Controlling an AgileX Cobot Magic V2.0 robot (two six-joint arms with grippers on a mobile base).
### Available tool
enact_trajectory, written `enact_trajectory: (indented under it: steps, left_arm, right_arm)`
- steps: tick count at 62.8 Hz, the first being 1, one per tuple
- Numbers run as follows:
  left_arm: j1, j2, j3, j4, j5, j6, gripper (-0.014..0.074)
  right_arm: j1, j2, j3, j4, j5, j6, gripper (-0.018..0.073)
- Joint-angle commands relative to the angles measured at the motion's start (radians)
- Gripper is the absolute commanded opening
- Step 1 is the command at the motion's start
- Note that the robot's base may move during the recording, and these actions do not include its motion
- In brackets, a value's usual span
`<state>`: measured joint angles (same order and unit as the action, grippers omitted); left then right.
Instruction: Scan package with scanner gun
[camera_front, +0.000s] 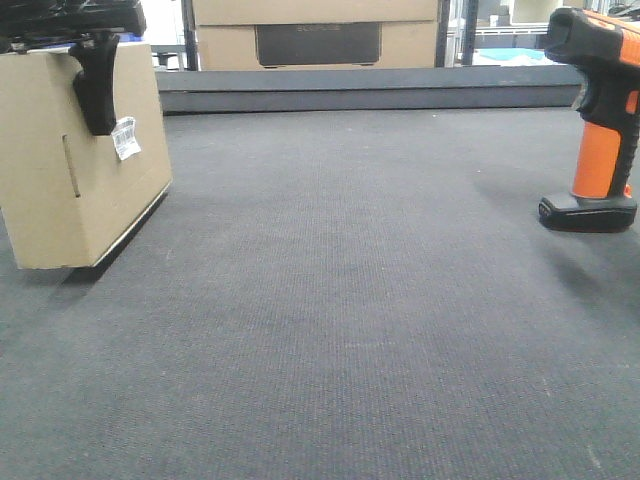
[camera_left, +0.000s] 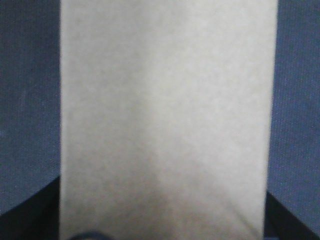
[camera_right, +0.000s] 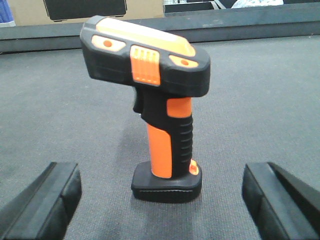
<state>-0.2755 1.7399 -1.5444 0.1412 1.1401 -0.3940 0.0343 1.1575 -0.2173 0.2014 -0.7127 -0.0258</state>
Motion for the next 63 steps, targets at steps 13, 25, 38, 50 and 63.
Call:
enact_trajectory:
  steps: [13,25,38,50,63]
  left_arm:
    - [0.001,-0.012,0.0,-0.001,-0.001,-0.001,0.0477]
    - [0.001,-0.019,-0.006,0.008,0.024,-0.001,0.0528]
    - [-0.001,-0.109,-0.006,0.051,0.037,-0.001,0.0528]
    - [-0.001,-0.235,-0.003,0.051,0.06,-0.001,0.0527]
    - [-0.001,-0.385,0.125,0.04,0.017,0.002,0.0376]
  right_arm:
    - [-0.001,-0.011,0.002,-0.007,-0.011,0.001,0.0561]
    - [-0.001,-0.011,0.002,-0.007,-0.011,0.001,0.0561]
    - [-0.001,-0.014,0.002,-0.007,-0.011,0.001,0.0561]
    - [-0.001,-0.049,0.002,-0.007,-0.002,0.001,0.056]
    - [-0.001,-0.198,0.002,-0.007,0.172,0.001,0.0559]
